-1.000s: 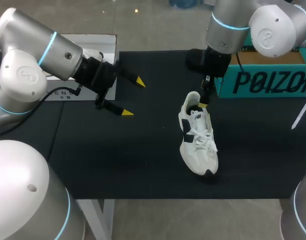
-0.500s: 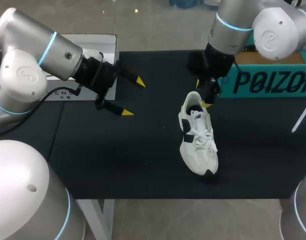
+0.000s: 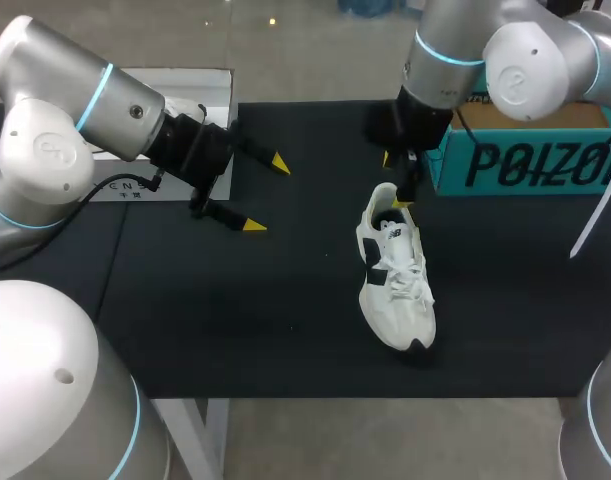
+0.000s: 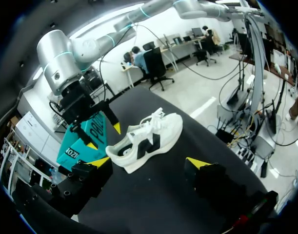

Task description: Take the shoe out of the shoebox, open the shoe tongue, remove and reinsert the insole, then place the shoe into the shoebox

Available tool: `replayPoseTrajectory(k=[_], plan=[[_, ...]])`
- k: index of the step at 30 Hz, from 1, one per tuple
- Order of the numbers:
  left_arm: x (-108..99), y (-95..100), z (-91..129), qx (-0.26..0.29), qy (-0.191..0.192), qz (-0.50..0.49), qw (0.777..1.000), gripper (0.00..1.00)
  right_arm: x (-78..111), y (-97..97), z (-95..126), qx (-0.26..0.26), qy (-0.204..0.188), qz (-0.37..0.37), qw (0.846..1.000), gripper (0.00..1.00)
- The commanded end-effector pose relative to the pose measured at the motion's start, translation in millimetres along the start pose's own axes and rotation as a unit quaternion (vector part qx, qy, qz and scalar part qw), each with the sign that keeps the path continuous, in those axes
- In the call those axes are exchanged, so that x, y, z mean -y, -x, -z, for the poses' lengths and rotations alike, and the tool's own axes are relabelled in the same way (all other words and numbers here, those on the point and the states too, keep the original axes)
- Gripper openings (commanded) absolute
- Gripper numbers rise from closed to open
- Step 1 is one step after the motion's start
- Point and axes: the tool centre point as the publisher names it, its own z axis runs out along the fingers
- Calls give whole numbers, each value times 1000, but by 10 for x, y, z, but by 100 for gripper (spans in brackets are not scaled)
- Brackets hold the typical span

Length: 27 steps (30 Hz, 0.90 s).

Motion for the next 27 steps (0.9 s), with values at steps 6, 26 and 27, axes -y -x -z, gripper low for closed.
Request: replayPoseTrajectory(k=[6, 26, 27], plan=[[-1, 5, -1, -1, 1, 0, 1000, 100, -91, 160, -313, -23, -6, -2, 1000, 100], [-1, 5, -1, -1, 1, 0, 1000, 100, 90, 267, -504, -26, -12, -30, 999, 100], [-1, 5, -1, -1, 1, 0, 1000, 100, 91, 271, -506, -26, -13, -29, 999, 100]])
